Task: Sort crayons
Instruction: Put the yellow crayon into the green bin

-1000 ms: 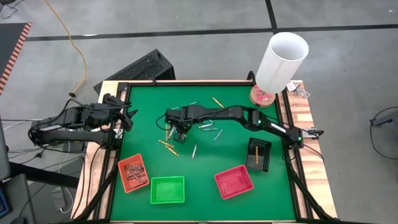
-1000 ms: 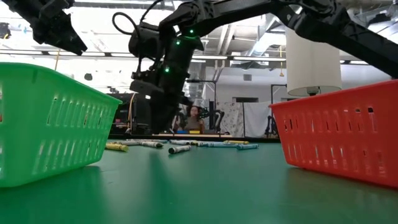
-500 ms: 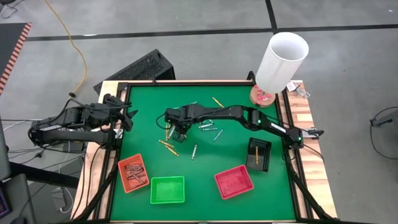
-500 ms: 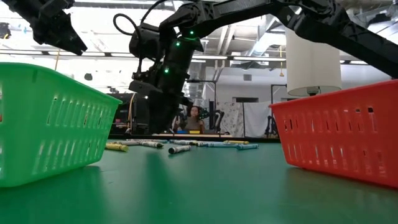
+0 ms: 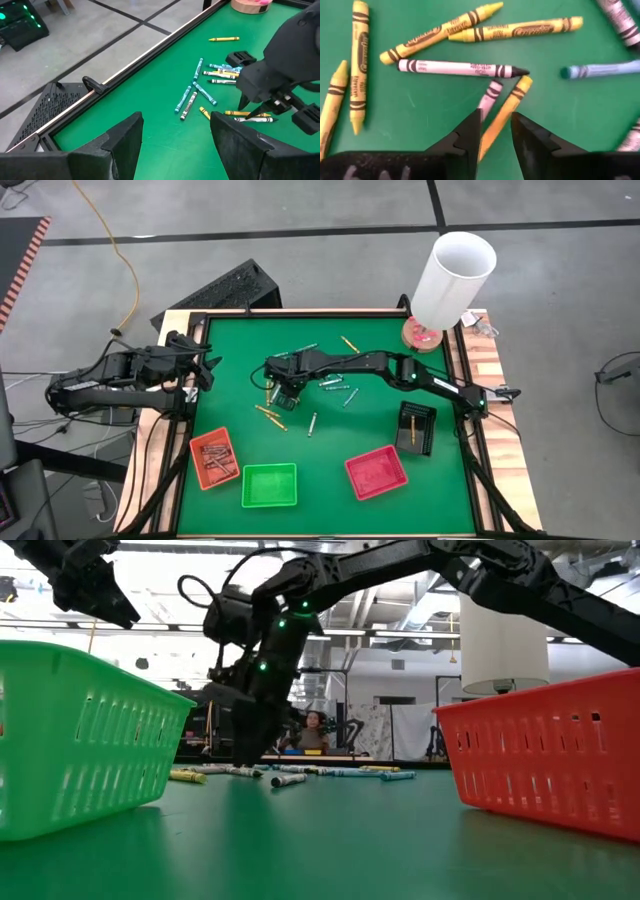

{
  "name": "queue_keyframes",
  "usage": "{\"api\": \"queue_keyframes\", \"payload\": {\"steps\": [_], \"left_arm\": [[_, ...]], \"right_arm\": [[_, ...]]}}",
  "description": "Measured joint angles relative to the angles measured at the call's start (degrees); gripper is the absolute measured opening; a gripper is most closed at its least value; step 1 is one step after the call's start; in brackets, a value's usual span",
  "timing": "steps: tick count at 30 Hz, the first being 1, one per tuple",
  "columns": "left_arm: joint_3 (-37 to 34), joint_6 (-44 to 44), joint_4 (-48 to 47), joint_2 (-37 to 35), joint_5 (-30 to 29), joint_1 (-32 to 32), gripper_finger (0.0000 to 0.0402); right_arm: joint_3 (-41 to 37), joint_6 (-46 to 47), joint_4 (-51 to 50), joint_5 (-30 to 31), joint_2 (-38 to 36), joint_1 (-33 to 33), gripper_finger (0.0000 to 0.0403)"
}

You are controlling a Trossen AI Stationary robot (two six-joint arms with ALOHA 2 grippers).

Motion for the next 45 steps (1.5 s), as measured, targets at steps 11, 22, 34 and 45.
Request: {"api": "queue_keyframes", "payload": {"steps": [11, 22, 34, 45], "left_arm": [[0.0, 0.1, 0.0, 0.0, -0.1, 0.0, 0.0223], [0.0, 0.2, 0.0, 0.0, -0.1, 0.0, 0.0223], [0.0, 0.2, 0.0, 0.0, -0.1, 0.0, 0.0223], [0.0, 0.2, 0.2, 0.0, -0.1, 0.0, 0.0223]], "right_arm": [[0.0, 0.2, -1.3, 0.0, 0.8, 0.0, 0.0134], [0.0, 1.4, -2.5, 0.2, 0.8, -0.1, 0.0020], [0.9, -0.4, -1.7, 6.2, 0.5, 1.3, 0.0003], [1.1, -0.7, 1.0, 6.2, -0.9, 3.4, 0.0001]]}}
